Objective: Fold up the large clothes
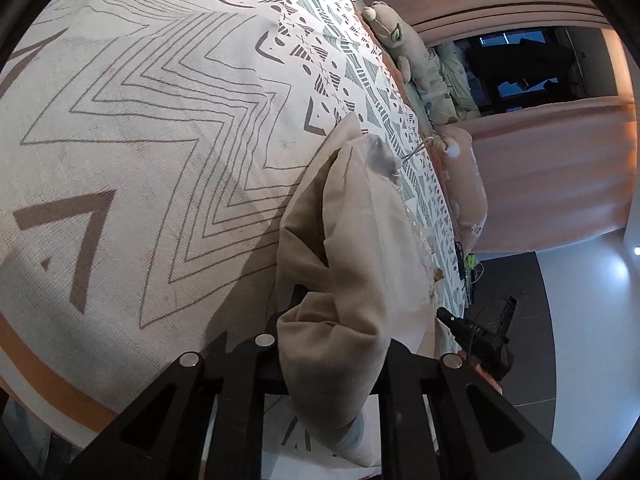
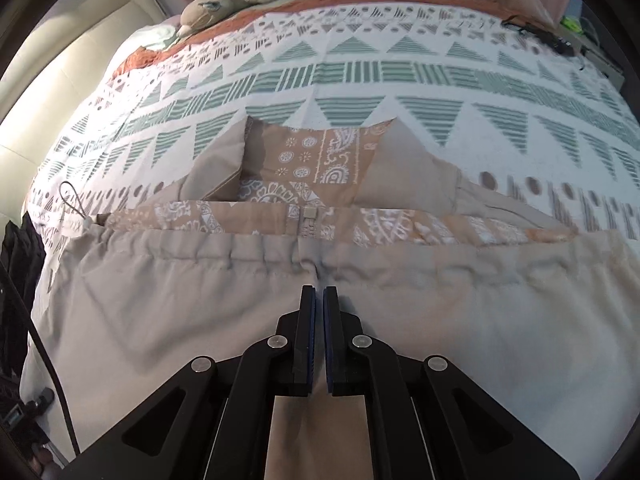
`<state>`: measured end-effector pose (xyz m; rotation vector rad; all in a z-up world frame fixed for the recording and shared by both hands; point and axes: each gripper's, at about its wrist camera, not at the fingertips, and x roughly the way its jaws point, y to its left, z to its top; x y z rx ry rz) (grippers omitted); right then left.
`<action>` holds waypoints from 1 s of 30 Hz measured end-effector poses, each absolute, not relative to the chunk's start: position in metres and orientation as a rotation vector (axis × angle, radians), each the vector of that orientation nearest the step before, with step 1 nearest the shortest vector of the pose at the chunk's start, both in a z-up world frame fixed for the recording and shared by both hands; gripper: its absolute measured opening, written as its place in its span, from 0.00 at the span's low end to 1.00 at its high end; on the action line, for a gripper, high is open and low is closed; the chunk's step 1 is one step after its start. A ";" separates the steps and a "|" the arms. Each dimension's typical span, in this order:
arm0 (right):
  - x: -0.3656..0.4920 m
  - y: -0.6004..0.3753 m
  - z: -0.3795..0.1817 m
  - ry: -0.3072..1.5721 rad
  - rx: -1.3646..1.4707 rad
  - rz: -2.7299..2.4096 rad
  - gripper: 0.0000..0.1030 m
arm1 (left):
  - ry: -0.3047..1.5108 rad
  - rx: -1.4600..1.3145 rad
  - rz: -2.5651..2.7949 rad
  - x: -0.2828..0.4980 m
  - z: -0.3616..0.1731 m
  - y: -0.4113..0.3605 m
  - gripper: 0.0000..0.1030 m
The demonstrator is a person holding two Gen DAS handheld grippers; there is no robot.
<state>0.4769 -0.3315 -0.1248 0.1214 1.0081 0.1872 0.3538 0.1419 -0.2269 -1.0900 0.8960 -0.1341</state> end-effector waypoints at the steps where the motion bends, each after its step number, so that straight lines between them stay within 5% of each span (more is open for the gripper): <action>1: 0.468 -0.334 -0.119 0.997 0.118 0.184 0.01 | 0.888 -1.089 -0.143 0.353 -0.224 0.142 0.14; 8: 0.393 -0.355 -0.101 0.958 0.197 0.247 0.06 | 0.838 -1.100 -0.212 0.356 -0.203 0.138 0.13; 9: 0.382 -0.357 -0.100 0.953 0.206 0.252 0.17 | 0.834 -1.100 -0.221 0.357 -0.200 0.137 0.13; 10: 0.372 -0.359 -0.101 0.950 0.220 0.264 0.51 | 0.829 -1.099 -0.230 0.358 -0.197 0.136 0.12; 12: 0.352 -0.362 -0.106 0.946 0.256 0.293 1.00 | 0.824 -1.094 -0.240 0.359 -0.193 0.135 0.12; 20: 0.289 -0.363 -0.122 0.955 0.247 0.263 0.99 | 0.800 -1.100 -0.284 0.365 -0.180 0.130 0.12; 21: 0.282 -0.358 -0.122 0.954 0.240 0.260 0.89 | 0.796 -1.105 -0.293 0.366 -0.179 0.130 0.12; 22: 0.276 -0.356 -0.124 0.960 0.232 0.259 0.66 | 0.792 -1.112 -0.302 0.368 -0.177 0.129 0.12; 24: 0.269 -0.353 -0.130 0.992 0.240 0.271 0.39 | 0.784 -1.112 -0.317 0.370 -0.172 0.127 0.12; 30: 0.250 -0.350 -0.145 1.022 0.271 0.261 0.37 | 0.769 -1.087 -0.366 0.376 -0.152 0.116 0.12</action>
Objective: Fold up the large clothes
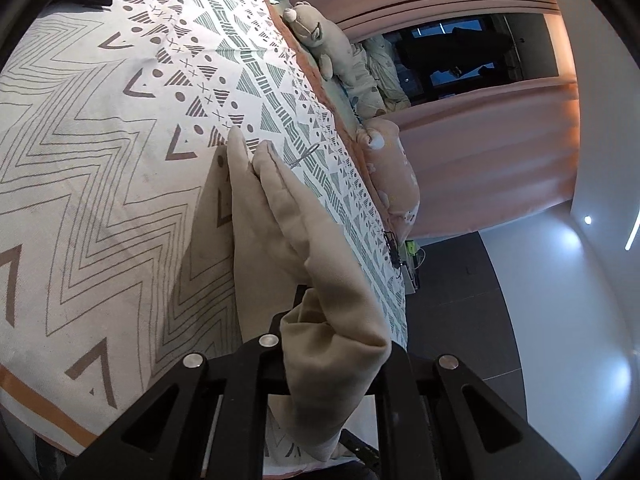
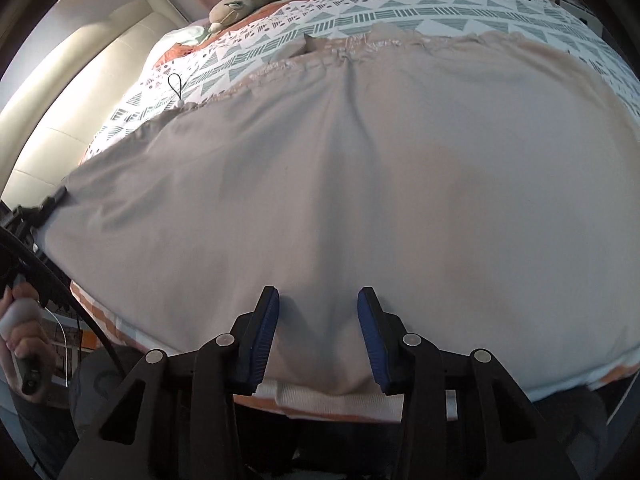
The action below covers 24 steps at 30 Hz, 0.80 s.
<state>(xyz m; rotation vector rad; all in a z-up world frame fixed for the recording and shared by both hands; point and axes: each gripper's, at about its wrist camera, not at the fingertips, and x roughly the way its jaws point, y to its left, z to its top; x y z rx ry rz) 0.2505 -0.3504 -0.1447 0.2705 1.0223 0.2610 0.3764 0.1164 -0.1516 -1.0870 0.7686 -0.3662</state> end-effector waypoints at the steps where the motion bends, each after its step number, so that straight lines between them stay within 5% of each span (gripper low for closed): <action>1: 0.249 -0.349 -0.148 1.026 0.263 0.252 0.37 | 0.766 -1.088 -0.376 0.376 -0.149 0.115 0.12; 24: 0.290 -0.386 -0.180 0.953 0.570 0.321 0.28 | 0.722 -1.087 -0.702 0.428 -0.056 0.013 0.12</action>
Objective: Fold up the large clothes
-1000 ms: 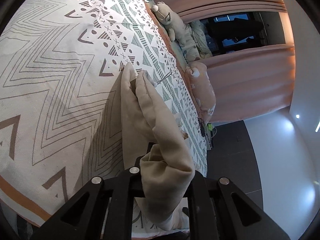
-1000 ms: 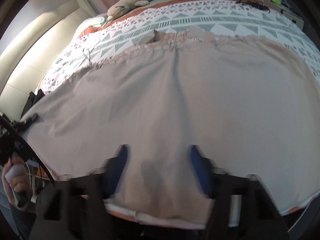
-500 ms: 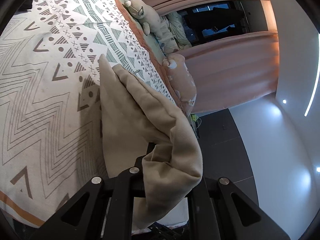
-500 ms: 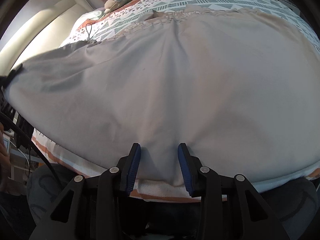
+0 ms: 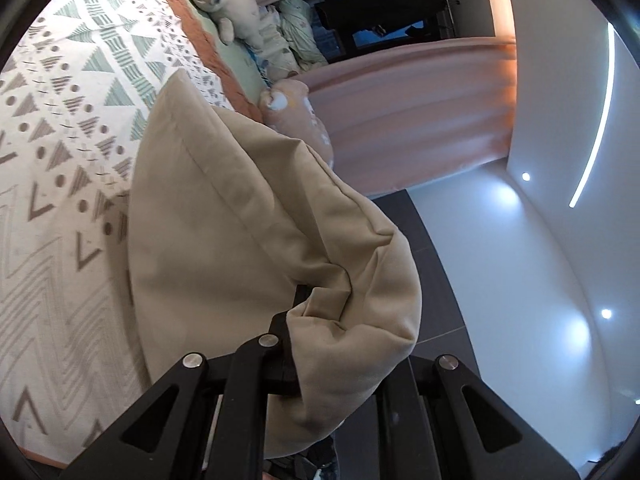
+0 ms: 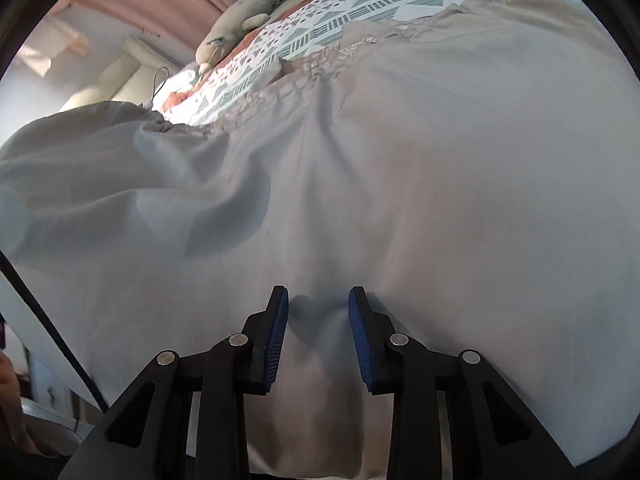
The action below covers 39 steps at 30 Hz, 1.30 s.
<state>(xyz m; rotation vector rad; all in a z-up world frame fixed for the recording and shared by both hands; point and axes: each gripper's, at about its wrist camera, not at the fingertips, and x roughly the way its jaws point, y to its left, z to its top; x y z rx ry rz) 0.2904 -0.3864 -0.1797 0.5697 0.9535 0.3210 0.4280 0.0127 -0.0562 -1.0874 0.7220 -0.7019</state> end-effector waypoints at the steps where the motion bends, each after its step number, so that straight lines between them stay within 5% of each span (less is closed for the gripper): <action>1: 0.290 -0.389 -0.179 0.947 0.599 0.339 0.28 | 0.724 -1.091 -0.718 0.431 -0.053 0.007 0.12; 13: 0.242 -0.489 -0.150 0.780 0.718 0.300 0.28 | 0.773 -1.069 -0.867 0.463 -0.025 -0.088 0.12; 39: 0.066 -0.659 -0.164 0.660 0.961 -0.091 0.28 | 1.160 -0.843 -1.082 0.450 -0.067 -0.346 0.12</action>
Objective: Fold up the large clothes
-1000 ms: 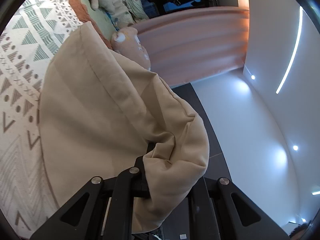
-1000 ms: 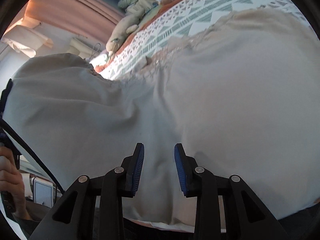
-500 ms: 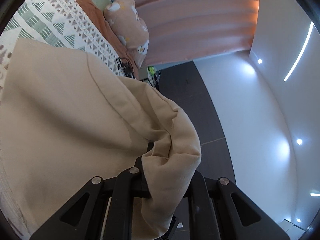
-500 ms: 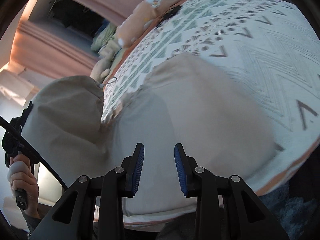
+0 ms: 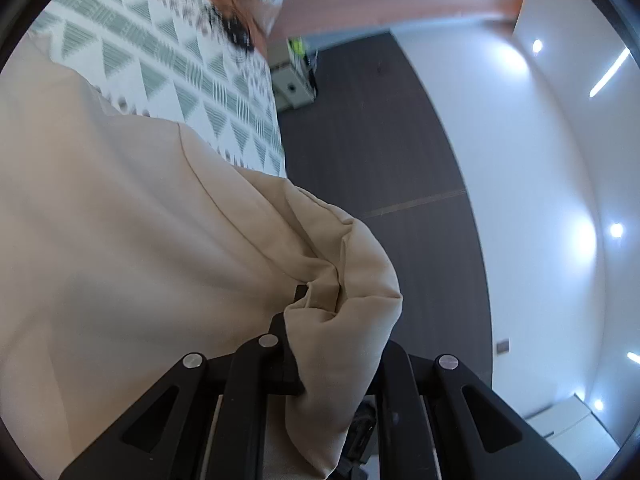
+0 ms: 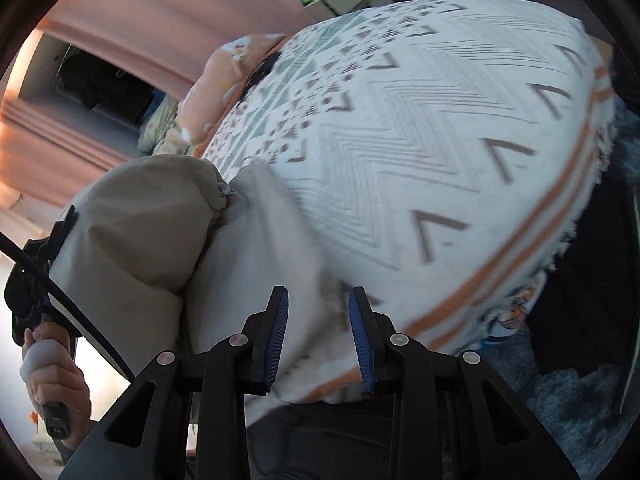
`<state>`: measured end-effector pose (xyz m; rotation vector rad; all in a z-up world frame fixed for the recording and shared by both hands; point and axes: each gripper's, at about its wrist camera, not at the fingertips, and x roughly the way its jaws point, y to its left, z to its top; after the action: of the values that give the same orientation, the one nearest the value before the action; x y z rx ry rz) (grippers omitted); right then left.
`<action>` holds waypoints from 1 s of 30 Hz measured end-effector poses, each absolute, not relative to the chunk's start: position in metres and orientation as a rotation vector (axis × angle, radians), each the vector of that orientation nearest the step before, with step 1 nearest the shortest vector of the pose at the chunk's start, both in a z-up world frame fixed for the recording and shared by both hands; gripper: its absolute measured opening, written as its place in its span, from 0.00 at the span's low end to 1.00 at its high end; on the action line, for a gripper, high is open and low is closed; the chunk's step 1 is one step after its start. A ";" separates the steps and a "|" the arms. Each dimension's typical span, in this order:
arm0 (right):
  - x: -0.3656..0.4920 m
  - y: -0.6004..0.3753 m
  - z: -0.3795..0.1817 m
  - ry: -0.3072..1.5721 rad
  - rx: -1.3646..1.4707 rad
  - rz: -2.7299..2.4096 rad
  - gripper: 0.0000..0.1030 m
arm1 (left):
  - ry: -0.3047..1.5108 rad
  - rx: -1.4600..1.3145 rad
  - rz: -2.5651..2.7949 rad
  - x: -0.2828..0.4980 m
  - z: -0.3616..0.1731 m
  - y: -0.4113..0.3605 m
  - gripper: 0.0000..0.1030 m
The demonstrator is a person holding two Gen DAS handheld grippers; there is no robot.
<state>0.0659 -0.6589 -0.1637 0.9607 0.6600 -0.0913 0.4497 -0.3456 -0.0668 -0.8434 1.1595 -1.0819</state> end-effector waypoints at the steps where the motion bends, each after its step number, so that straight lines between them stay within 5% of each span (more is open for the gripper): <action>1: 0.057 -0.661 -0.163 0.659 0.966 -0.100 0.28 | 1.180 -0.827 -1.087 0.445 -0.072 -0.353 0.12; 8: 0.038 -0.673 -0.168 0.682 1.009 -0.097 0.29 | 1.369 -0.670 -1.031 0.428 -0.113 -0.381 0.13; 12: 0.044 -0.680 -0.173 0.655 1.045 -0.103 0.75 | 1.448 -0.682 -1.009 0.420 -0.133 -0.372 0.26; 16: 0.053 -0.681 -0.174 0.617 1.054 -0.063 0.75 | 1.408 -0.716 -1.023 0.413 -0.124 -0.345 0.51; 18: 0.059 -0.676 -0.170 0.606 1.022 -0.023 0.75 | 1.354 -0.728 -1.005 0.410 -0.116 -0.325 0.75; 30: 0.090 -0.635 -0.165 0.641 0.889 0.090 0.75 | 1.165 -0.664 -0.707 0.401 -0.110 -0.188 0.76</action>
<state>0.0902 -0.6354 -0.1646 0.8890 0.6411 0.0900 0.4014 -0.1878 -0.1098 -0.6642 1.1651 -0.7072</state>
